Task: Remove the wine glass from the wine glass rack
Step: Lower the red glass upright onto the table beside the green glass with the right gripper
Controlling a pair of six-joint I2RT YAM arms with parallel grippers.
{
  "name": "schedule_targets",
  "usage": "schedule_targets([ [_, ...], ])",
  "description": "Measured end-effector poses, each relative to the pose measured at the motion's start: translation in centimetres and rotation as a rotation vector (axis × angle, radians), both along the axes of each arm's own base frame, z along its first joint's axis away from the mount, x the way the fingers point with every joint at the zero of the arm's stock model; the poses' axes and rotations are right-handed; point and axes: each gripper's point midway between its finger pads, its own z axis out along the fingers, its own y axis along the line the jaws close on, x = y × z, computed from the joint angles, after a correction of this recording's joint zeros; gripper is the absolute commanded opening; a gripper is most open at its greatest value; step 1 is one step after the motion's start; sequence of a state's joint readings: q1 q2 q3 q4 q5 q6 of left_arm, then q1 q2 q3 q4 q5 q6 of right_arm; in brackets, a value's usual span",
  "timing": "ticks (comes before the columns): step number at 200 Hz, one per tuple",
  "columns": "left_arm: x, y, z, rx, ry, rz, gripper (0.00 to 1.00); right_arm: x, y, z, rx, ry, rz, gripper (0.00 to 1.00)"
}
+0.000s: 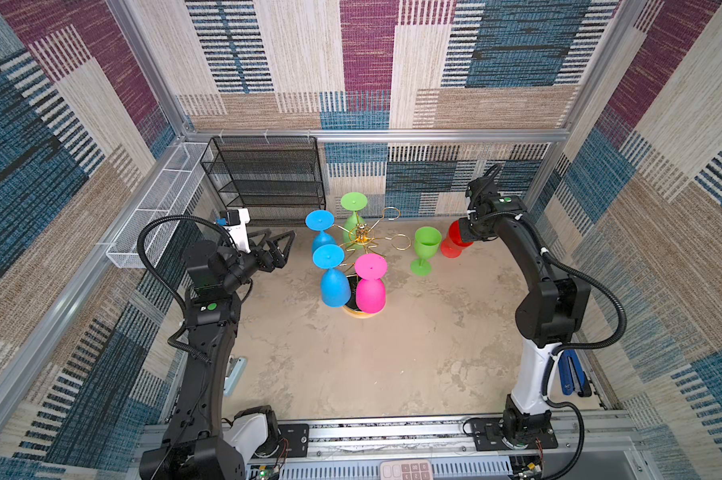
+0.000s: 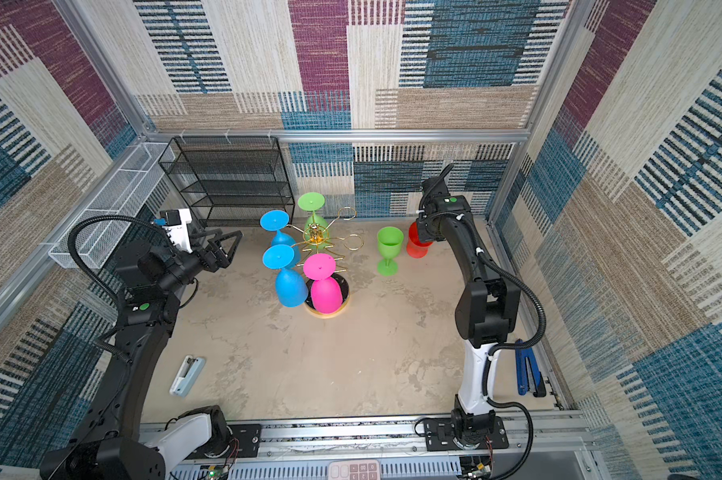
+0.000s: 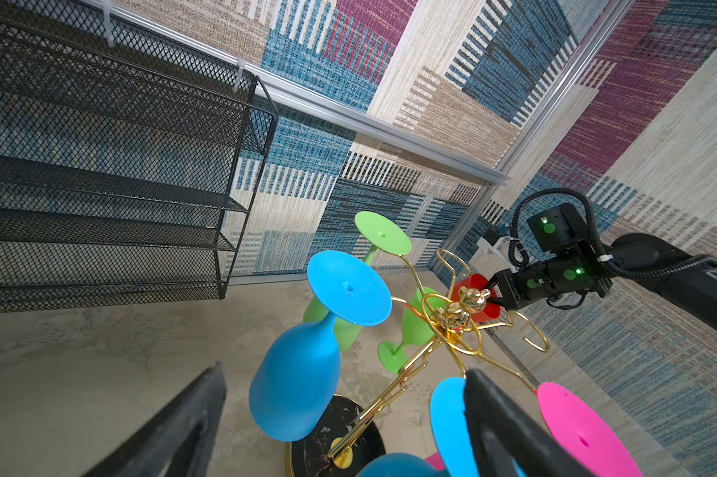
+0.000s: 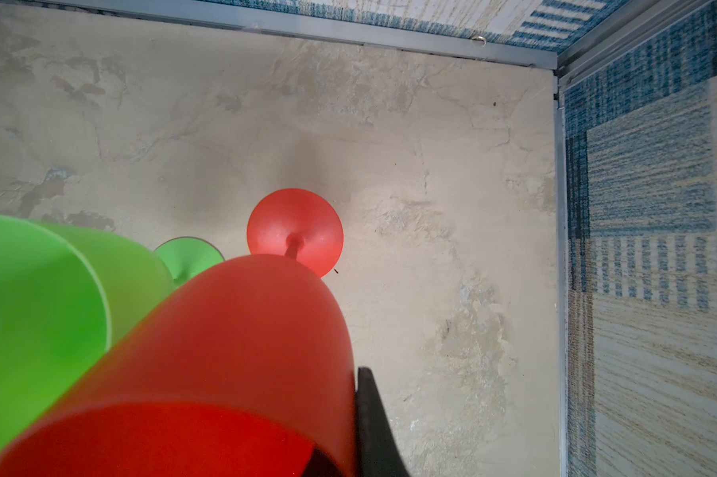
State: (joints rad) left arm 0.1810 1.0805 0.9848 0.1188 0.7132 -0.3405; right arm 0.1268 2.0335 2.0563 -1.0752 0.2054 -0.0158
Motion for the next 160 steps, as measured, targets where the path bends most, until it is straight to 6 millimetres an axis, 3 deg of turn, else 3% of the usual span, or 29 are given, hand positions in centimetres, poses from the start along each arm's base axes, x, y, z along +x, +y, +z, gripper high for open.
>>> schedule_targets([
  [66,0.0,0.2,-0.1,0.002,0.002,0.008,0.92,0.5,0.4,-2.3,0.007,0.067,0.013,0.02],
  [160,0.1,0.3,-0.1,0.002,0.002,0.009,0.92,0.4,0.7,-2.9,0.018,0.085,0.027,0.15],
])
